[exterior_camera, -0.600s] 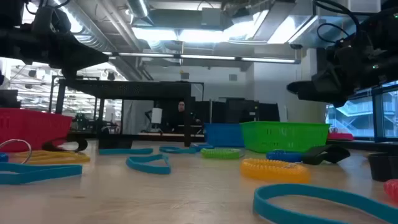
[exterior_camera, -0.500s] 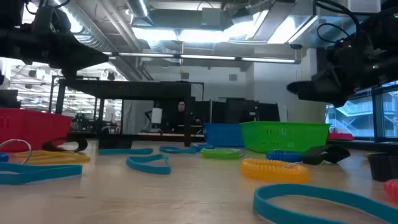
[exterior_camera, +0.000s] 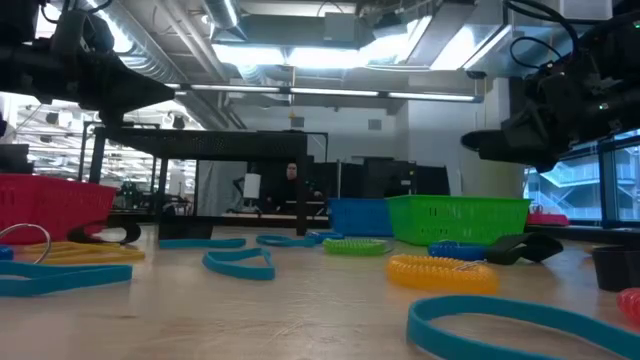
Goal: Pick & Place Office Desk Supplies
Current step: Put the blue spring keychain into the blue basket
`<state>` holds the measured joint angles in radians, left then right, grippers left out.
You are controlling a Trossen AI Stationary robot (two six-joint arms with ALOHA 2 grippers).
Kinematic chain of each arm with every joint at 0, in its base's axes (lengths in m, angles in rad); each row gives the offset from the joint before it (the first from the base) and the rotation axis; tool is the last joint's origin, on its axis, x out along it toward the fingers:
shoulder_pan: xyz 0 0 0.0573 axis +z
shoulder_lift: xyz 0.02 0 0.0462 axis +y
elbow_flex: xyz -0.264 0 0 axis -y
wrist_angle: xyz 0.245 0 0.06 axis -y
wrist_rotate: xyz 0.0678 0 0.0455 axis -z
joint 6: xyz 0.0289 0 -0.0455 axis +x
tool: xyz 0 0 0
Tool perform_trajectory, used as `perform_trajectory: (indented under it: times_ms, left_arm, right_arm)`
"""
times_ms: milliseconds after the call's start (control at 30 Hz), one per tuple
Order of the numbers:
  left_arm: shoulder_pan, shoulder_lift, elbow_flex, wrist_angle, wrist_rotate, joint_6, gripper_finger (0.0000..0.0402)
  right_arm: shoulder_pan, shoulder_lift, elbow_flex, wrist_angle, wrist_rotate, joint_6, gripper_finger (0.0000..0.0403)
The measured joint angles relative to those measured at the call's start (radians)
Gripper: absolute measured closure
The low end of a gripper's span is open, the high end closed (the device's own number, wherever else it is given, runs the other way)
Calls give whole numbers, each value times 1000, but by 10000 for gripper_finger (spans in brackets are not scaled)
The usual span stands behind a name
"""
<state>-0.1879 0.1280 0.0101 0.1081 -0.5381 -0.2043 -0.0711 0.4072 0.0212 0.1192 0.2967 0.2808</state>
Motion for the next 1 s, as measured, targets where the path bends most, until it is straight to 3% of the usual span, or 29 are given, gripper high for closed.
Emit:
perform_trajectory:
  times_ms: [367,533,767,1000]
  left_arm:
    - [0,0,0,0,0,0,398]
    - [0,0,0,0,0,0,398]
    - [0,0,0,0,0,0,398]
    - [0,0,0,0,0,0,398]
  right_arm:
    - [0,0,0,30,-1,168,237]
    - [0,0,0,179,20,289,237]
    - [3,0,0,371,-152,185,237]
    - [33,2,0,424,-151,155,237]
